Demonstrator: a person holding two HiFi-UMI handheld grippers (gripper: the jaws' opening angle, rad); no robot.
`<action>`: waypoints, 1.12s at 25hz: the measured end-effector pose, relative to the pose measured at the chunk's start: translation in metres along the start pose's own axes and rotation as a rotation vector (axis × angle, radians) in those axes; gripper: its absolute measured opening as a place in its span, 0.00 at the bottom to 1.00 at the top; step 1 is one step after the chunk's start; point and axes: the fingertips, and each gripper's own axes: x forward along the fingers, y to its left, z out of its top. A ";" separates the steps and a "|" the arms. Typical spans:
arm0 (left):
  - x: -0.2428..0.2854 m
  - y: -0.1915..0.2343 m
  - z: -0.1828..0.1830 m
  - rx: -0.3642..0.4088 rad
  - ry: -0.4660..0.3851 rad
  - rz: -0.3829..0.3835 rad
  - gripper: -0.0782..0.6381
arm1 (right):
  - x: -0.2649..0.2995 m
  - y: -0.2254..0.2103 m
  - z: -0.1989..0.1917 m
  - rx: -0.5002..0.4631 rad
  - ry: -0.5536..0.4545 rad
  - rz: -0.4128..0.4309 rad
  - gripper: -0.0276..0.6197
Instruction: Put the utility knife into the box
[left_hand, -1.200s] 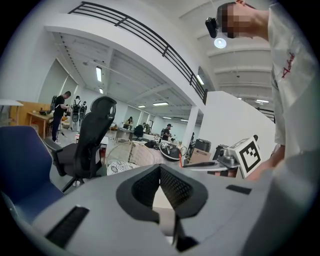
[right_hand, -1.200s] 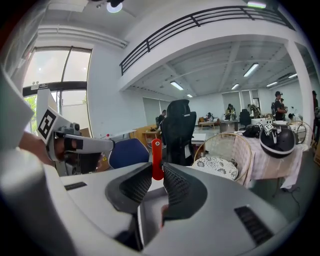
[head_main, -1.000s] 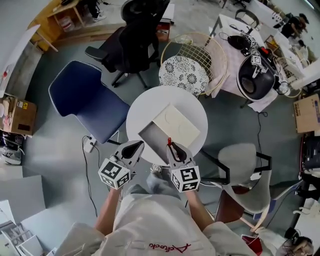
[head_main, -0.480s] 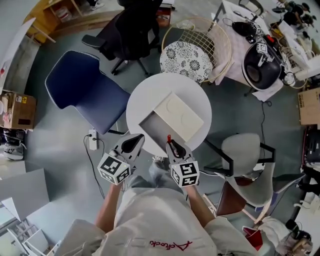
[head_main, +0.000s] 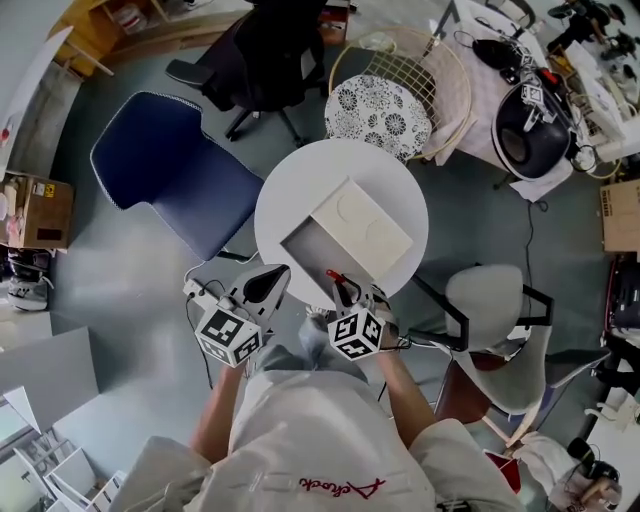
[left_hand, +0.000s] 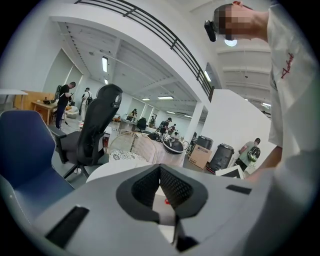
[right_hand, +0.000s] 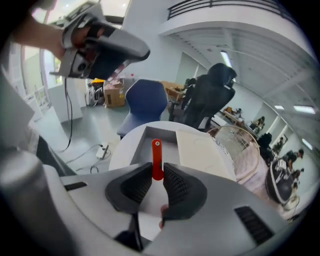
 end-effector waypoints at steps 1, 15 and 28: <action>-0.001 0.001 0.000 -0.001 0.000 0.004 0.12 | 0.005 0.002 -0.003 -0.055 0.027 0.007 0.16; -0.012 0.006 -0.002 -0.018 -0.019 0.042 0.12 | 0.064 0.015 -0.012 -0.109 0.216 0.163 0.16; -0.024 0.010 -0.008 -0.041 -0.029 0.083 0.12 | 0.103 0.028 -0.041 -0.130 0.448 0.259 0.16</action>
